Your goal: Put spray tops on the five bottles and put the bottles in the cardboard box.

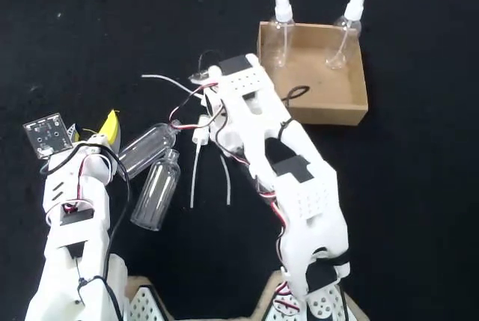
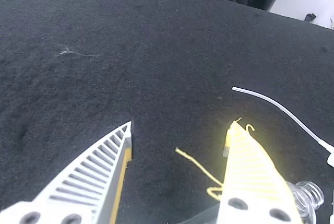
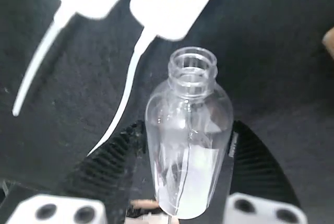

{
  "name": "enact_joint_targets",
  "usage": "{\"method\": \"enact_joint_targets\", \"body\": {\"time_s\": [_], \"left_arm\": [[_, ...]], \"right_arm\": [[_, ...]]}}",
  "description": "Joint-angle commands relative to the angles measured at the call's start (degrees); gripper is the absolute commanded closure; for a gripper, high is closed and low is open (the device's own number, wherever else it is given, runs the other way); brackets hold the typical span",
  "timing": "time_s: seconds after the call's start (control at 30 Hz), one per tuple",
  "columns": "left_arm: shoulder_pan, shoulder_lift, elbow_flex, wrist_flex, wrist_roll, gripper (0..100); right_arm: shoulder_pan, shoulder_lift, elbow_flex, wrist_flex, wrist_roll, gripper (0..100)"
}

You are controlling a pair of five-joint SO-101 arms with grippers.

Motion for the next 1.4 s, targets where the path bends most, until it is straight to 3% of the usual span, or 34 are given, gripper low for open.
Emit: {"method": "enact_joint_targets", "body": {"time_s": [0.0,0.27,0.6,0.73,0.87,1.23,1.37], "left_arm": [[0.4,-0.6,-0.7,-1.5,-0.6,72],[0.4,-0.6,-0.7,-1.5,-0.6,72],[0.4,-0.6,-0.7,-1.5,-0.6,72],[0.4,-0.6,-0.7,-1.5,-0.6,72],[0.4,-0.6,-0.7,-1.5,-0.6,72],[0.4,-0.6,-0.7,-1.5,-0.6,72],[0.4,-0.6,-0.8,-1.5,-0.6,72]], "right_arm": [[1.3,-9.2,7.3,-3.6,0.7,76.9],[4.9,-26.2,31.6,-11.4,5.2,76.9],[18.1,-36.1,41.3,-11.2,13.2,76.4],[16.1,-36.4,40.9,-10.7,13.0,72.1],[11.3,-35.7,37.1,-3.7,13.4,65.2],[10.0,-29.6,31.4,-1.8,12.8,64.9],[9.8,-29.5,31.3,-3.3,9.1,64.9]]}}
